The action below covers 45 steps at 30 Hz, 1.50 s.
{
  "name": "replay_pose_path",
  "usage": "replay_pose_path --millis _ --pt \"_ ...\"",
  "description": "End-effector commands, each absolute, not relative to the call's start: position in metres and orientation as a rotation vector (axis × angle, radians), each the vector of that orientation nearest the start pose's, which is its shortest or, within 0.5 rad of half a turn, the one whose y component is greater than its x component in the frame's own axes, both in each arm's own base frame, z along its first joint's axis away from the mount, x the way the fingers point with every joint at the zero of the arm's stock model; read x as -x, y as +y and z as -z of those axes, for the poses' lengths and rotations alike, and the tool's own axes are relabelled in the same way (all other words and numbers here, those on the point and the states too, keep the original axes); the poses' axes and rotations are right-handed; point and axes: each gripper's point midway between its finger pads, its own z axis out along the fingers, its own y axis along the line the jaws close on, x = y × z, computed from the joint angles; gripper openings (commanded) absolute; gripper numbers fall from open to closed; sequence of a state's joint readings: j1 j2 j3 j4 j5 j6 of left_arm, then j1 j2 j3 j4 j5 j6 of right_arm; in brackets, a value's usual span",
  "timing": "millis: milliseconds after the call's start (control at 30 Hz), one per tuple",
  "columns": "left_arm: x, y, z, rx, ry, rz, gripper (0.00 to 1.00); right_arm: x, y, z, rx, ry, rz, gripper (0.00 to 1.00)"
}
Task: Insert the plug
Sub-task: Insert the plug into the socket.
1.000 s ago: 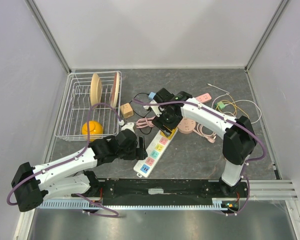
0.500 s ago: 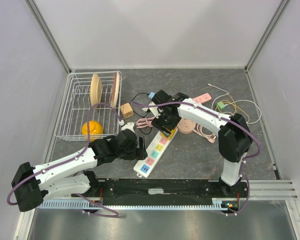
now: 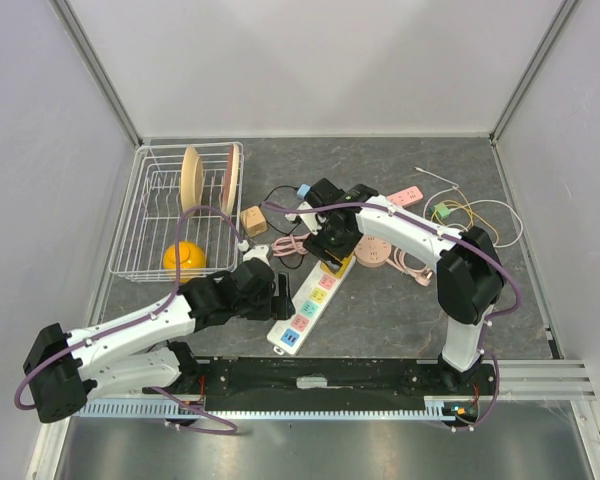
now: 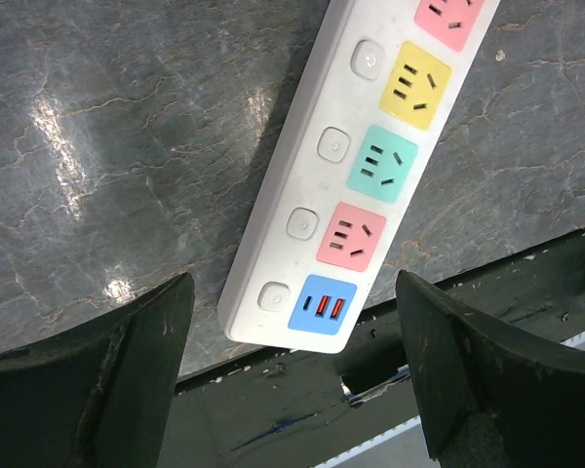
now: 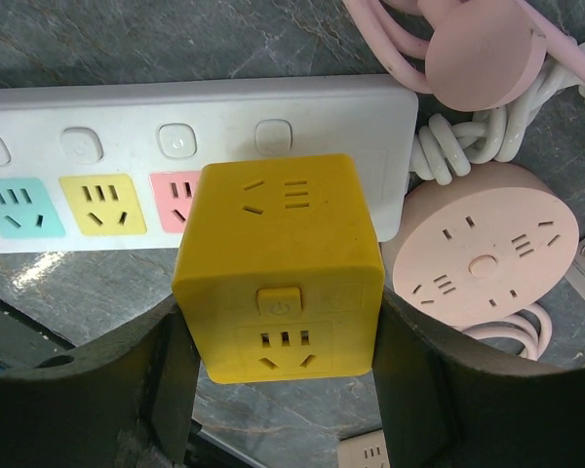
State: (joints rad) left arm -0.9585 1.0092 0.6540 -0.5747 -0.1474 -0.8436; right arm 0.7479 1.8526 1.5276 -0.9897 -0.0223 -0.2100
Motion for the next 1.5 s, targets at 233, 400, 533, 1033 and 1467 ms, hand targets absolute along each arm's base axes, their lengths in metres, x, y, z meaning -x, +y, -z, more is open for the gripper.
replay_pose_path --millis 233,400,533,1033,1467 --pt "-0.152 -0.218 -0.100 -0.086 2.540 0.557 0.90 -0.273 0.240 -0.093 1.317 2.556 -0.142 0.00" --pt "-0.152 -0.219 -0.101 -0.085 2.542 0.560 0.90 -0.273 0.238 -0.094 1.294 2.554 -0.143 0.00" --pt "-0.153 -0.219 -0.102 -0.085 2.539 0.562 0.90 -0.276 0.243 -0.107 1.270 2.523 -0.174 0.00" --pt "-0.151 -0.219 -0.102 -0.090 2.543 0.568 0.90 -0.270 0.246 -0.110 1.309 2.540 -0.216 0.00" --pt "-0.151 -0.220 -0.101 -0.100 2.546 0.567 0.90 -0.272 0.246 -0.096 1.329 2.567 -0.193 0.00"
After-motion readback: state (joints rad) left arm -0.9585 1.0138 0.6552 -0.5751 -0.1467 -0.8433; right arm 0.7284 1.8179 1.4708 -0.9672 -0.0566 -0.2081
